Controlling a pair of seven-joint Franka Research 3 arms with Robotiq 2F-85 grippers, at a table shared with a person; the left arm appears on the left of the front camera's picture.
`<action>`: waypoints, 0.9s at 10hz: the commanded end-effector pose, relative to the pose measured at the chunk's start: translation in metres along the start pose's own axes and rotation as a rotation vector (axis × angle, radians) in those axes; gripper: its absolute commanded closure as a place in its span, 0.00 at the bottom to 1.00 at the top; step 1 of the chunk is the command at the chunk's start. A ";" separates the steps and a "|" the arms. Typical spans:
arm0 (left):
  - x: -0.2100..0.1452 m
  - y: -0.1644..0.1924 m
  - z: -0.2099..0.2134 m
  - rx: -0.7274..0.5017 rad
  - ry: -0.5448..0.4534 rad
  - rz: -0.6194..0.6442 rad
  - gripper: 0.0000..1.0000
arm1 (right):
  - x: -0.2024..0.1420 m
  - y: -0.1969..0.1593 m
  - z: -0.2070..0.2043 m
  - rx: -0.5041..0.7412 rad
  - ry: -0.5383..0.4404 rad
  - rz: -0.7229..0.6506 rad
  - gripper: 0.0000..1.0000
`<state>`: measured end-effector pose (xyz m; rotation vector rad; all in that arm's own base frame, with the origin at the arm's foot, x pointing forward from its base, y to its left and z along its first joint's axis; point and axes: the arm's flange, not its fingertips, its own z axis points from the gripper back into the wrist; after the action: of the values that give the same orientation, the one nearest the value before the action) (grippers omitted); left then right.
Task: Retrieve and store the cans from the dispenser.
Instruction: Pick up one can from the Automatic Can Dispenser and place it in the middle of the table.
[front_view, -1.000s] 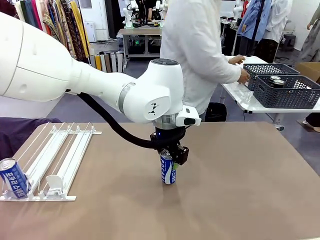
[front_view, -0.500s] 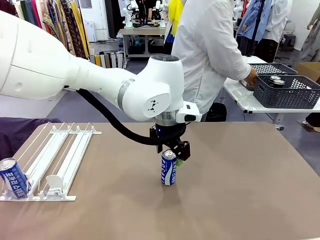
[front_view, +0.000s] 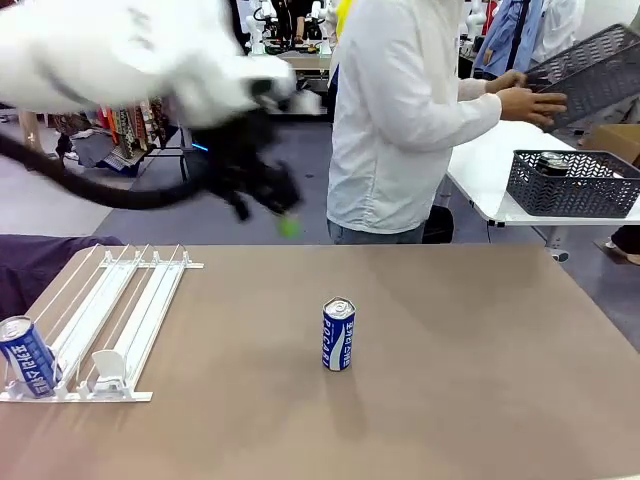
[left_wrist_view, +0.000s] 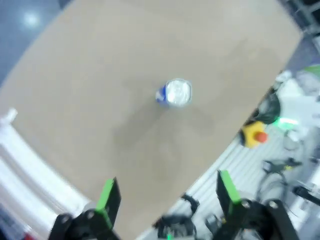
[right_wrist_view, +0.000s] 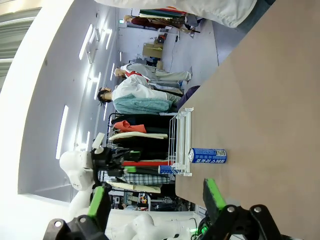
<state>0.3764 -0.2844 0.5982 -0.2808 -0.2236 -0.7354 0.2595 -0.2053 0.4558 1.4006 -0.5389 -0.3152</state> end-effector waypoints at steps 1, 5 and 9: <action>-0.073 0.092 0.033 -0.188 0.007 0.060 0.00 | -0.002 0.002 0.001 0.003 0.006 0.004 0.00; -0.240 0.228 0.081 -0.457 -0.305 0.445 0.00 | -0.002 0.002 0.001 0.003 0.006 0.004 0.00; -0.305 0.268 0.084 -0.504 -0.339 0.559 0.00 | -0.002 0.002 0.001 0.003 0.006 0.004 0.00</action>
<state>0.3222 0.1508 0.5226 -0.9665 -0.2793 -0.0819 0.2593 -0.2054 0.4558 1.4004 -0.5394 -0.3159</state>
